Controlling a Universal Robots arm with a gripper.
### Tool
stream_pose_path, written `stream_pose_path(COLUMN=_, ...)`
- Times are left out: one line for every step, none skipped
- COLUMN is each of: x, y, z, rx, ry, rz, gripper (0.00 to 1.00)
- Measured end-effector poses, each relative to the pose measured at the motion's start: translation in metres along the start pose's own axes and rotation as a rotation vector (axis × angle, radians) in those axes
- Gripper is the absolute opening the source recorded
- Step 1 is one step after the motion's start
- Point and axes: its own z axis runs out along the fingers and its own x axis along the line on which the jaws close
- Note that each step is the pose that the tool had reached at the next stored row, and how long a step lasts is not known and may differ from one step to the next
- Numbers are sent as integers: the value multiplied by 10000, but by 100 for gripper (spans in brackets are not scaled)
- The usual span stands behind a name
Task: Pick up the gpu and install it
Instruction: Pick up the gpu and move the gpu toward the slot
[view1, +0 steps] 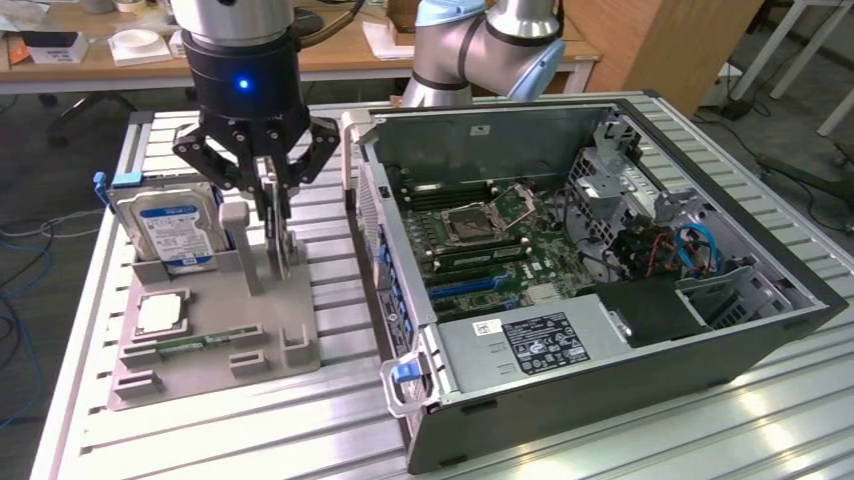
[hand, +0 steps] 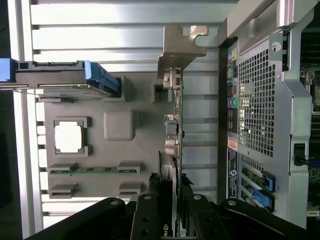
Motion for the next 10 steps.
stream_pose_path(x=0, y=0, z=-9, rx=1, ry=0, rz=-1, gripper=26)
stream_pose_path(x=0, y=0, z=-21, rx=1, ry=0, rz=-2, gripper=26)
stream_pose_path(x=0, y=0, z=-41, rx=1, ry=0, rz=-3, gripper=26)
stream_pose_path(x=0, y=1, z=-64, rx=1, ry=0, rz=-3, gripper=26)
stream_pose_path(x=0, y=1, z=-88, rx=2, ry=-1, rz=-3, gripper=26)
stream_pose_path(x=-1, y=1, z=-114, rx=9, ry=-2, rz=-4, gripper=26)
stream_pose_path(x=-1, y=1, z=-142, rx=17, ry=-3, rz=-5, gripper=26)
stream_pose_path(x=-1, y=1, z=-171, rx=24, ry=-4, rz=-4, gripper=26)
stream_pose_path(x=-1, y=2, z=-198, rx=29, ry=-6, rz=-4, gripper=26)
stream_pose_path(x=0, y=2, z=-223, rx=33, ry=-6, rz=-3, gripper=26)
